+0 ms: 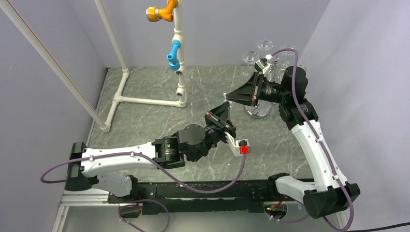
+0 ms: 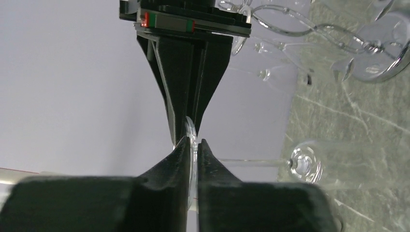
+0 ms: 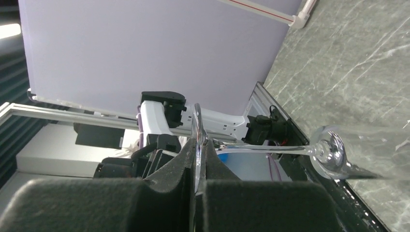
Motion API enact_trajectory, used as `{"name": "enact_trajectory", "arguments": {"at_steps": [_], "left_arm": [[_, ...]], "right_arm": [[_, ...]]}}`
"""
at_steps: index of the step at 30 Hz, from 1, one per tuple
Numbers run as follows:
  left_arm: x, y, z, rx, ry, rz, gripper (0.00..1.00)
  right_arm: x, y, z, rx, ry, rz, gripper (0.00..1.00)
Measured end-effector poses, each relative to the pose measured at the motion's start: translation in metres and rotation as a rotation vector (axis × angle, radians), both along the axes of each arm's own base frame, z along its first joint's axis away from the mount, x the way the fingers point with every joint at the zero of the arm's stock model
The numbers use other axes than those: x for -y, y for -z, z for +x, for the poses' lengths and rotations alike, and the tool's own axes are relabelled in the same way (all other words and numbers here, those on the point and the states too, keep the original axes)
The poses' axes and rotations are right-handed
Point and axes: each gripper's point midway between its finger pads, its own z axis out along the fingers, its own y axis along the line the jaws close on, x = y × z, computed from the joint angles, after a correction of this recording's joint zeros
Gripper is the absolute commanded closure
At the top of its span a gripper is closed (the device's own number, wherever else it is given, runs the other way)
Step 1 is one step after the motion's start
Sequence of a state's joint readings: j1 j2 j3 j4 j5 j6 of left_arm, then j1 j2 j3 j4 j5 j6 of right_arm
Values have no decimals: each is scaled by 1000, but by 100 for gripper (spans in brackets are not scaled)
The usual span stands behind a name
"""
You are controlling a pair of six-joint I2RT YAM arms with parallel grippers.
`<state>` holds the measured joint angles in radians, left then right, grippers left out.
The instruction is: Place the wine glass upside down on the wine glass rack
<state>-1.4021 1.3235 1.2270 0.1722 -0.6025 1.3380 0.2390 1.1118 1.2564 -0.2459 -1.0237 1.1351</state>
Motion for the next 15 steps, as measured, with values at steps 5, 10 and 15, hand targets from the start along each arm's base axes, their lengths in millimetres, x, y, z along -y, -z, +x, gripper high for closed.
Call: {"name": "enact_trajectory", "arguments": {"at_steps": [5, 10, 15], "left_arm": [[2, -3, -5, -89, 41, -109, 16], [-11, -20, -16, -213, 103, -279, 1], [-43, -49, -26, -320, 142, -475, 1]], "right_arm": [[13, 2, 6, -7, 28, -3, 100], [44, 6, 16, -1, 145, -30, 100], [83, 18, 13, 3, 302, -86, 100]]}}
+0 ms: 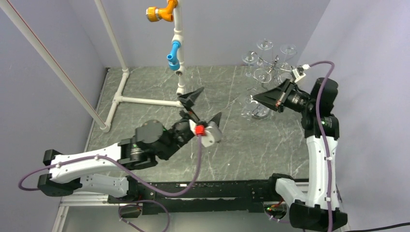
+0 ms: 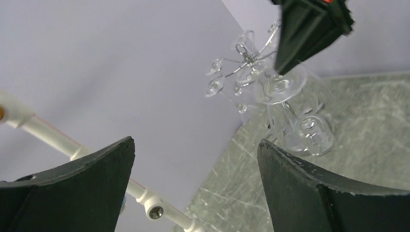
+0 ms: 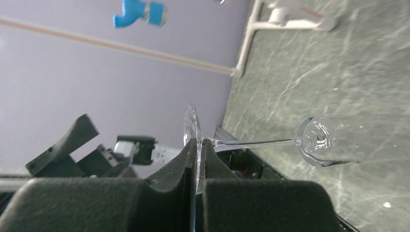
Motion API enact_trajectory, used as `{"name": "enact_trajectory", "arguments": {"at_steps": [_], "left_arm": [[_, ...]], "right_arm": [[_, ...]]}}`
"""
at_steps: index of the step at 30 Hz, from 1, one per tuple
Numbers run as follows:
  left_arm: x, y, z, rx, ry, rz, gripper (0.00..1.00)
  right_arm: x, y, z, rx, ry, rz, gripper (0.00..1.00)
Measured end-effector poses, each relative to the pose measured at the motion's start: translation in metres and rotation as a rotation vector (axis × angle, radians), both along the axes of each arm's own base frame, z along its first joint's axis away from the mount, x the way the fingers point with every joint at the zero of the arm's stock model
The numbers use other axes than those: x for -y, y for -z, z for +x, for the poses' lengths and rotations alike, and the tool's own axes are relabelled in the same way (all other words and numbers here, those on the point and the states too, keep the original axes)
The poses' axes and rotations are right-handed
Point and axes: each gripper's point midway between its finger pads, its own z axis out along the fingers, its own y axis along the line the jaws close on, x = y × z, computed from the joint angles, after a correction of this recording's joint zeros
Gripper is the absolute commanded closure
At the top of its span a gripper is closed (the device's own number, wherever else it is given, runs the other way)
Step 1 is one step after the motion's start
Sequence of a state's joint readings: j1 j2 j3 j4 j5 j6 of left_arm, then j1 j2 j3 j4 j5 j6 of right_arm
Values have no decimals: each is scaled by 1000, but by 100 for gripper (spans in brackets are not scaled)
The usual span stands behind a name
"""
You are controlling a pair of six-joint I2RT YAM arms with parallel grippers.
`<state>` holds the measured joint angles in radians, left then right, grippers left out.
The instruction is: Place the wine glass upside down on the wine glass rack
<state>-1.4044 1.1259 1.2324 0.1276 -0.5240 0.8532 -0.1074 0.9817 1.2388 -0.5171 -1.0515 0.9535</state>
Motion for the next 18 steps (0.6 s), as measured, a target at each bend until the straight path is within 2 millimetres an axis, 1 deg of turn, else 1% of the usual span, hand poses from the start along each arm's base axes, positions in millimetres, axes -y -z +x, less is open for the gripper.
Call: {"name": "enact_trajectory", "arguments": {"at_steps": [4, 6, 8, 11, 14, 16, 18], "left_arm": [[-31, -19, -6, -74, 12, -139, 0], [-45, -19, -7, -99, 7, -180, 1], [-55, -14, -8, -122, -1, -199, 1], [-64, -3, -7, -149, -18, -203, 1], [-72, 8, -5, -168, -37, -201, 0], [-79, 11, -5, -173, -47, -205, 1], [-88, 13, -4, -177, -60, -217, 1]], "right_arm": [[33, 15, 1, -32, 134, -46, 100], [46, 21, 3, -62, 188, -62, 100], [60, 22, 4, -85, 241, -77, 100], [86, 16, 8, -93, 347, -102, 100], [117, 2, 13, -79, 475, -143, 100], [130, -8, 15, -60, 532, -172, 100], [138, -18, 16, -37, 571, -196, 100]]}}
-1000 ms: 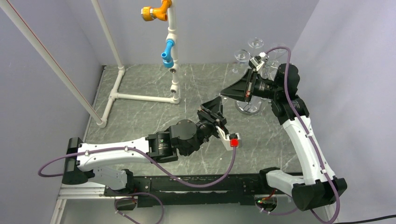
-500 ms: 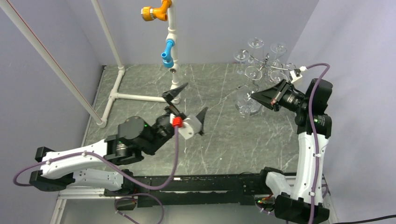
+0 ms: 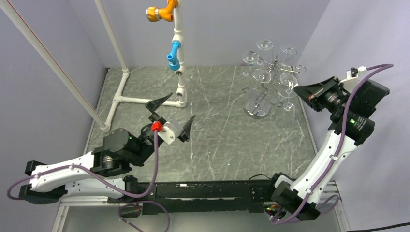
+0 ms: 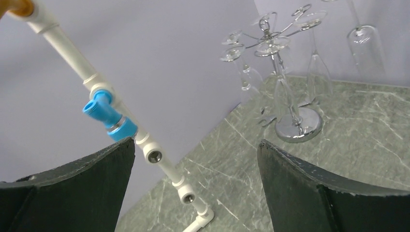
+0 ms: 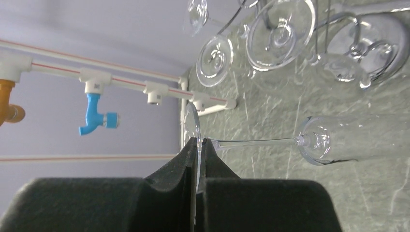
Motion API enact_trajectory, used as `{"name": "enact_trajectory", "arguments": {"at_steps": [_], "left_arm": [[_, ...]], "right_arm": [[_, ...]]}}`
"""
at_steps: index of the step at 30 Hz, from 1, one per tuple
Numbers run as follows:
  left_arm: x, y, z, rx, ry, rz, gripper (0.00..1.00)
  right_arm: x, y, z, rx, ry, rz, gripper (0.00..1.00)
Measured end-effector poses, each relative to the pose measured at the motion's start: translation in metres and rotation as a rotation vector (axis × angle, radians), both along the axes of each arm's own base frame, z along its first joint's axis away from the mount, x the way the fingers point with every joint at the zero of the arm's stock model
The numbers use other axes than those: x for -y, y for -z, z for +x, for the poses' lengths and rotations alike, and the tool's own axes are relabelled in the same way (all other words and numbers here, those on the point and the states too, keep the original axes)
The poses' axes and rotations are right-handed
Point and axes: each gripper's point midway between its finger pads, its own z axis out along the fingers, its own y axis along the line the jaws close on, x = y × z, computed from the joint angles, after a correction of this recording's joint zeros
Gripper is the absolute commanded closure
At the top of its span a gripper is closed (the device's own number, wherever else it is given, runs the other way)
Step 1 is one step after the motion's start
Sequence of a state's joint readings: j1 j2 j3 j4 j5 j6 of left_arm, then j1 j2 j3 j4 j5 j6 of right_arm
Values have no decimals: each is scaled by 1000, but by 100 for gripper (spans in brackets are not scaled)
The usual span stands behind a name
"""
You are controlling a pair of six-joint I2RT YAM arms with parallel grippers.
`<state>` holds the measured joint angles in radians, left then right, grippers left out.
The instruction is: Place the wine glass upside down on the wine glass rack
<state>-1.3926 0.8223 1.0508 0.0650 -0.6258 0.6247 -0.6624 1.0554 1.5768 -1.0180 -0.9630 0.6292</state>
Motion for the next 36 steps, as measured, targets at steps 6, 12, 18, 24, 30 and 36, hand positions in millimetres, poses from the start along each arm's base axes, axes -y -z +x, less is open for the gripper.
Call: {"name": "enact_trajectory", "arguments": {"at_steps": [6, 12, 18, 24, 30, 36], "left_arm": [[-27, -3, 2, -9, -31, -58, 1], [-36, 1, 4, -20, -49, -79, 1], [-36, 12, 10, -33, -70, -63, 1], [-37, 13, 13, -46, -81, -74, 1], [-38, 13, 15, -49, -92, -77, 1], [-39, 15, 19, -58, -109, -80, 1]], "right_arm": [[20, -7, 4, -9, 81, -18, 100], [51, 2, 26, -66, 138, 5, 100], [78, -4, 61, -63, 158, -6, 100], [89, -2, 98, -49, 159, -40, 100], [103, 7, 122, -64, 213, -81, 100], [119, 1, 140, -42, 266, -133, 100]]}}
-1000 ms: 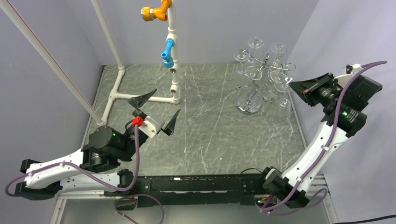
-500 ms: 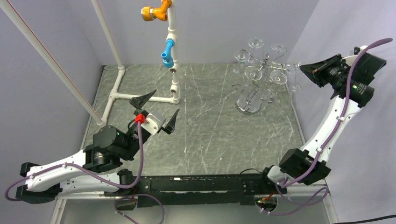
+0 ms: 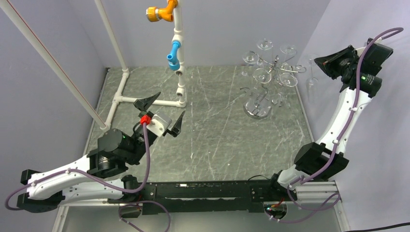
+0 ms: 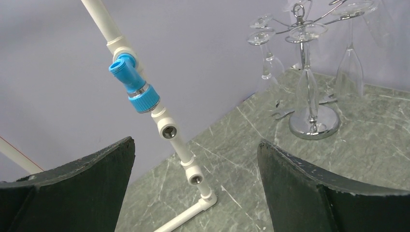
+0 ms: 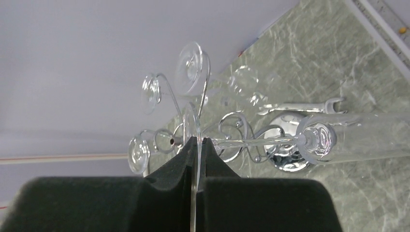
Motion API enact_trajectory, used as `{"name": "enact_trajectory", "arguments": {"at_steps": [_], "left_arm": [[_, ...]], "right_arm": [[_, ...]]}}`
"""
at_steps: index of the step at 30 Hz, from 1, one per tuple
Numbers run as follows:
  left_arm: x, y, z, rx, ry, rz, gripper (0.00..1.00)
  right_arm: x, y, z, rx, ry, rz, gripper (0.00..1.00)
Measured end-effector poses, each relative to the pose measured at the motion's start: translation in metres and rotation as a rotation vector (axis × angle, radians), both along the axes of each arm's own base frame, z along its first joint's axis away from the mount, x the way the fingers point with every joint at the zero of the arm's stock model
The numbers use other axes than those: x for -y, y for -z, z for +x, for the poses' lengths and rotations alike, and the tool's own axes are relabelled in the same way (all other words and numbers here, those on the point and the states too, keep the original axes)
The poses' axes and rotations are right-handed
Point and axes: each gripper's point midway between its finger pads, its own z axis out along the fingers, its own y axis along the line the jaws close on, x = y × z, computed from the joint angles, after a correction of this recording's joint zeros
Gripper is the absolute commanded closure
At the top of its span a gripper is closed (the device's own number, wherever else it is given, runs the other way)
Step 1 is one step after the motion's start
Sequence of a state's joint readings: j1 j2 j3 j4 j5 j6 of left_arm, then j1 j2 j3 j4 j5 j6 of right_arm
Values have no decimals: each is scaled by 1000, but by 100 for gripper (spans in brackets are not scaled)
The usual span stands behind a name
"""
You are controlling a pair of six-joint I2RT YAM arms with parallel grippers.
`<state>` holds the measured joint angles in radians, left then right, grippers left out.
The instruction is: Place the wine glass upside down on the wine glass rack
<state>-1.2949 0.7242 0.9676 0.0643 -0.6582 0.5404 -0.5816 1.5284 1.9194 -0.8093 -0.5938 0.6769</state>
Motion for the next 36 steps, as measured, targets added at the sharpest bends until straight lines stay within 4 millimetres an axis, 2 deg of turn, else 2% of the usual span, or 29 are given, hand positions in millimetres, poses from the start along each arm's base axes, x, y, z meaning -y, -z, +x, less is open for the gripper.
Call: {"name": "enact_trajectory", "arguments": {"at_steps": [7, 14, 19, 27, 36], "left_arm": [[7, 7, 6, -14, -13, 20, 1], [8, 9, 8, -28, -15, 11, 1], [6, 8, 7, -36, -11, -10, 1], [5, 8, 8, -39, -15, -13, 1], [2, 8, 12, -40, -32, -18, 1]], "right_arm": [[8, 3, 20, 20, 13, -15, 100], [1, 13, 50, 24, -25, 5, 100], [-5, 18, 63, 28, -50, 21, 100], [-23, 13, 69, 59, -119, 74, 100], [-33, 40, 65, 0, -159, 152, 100]]}}
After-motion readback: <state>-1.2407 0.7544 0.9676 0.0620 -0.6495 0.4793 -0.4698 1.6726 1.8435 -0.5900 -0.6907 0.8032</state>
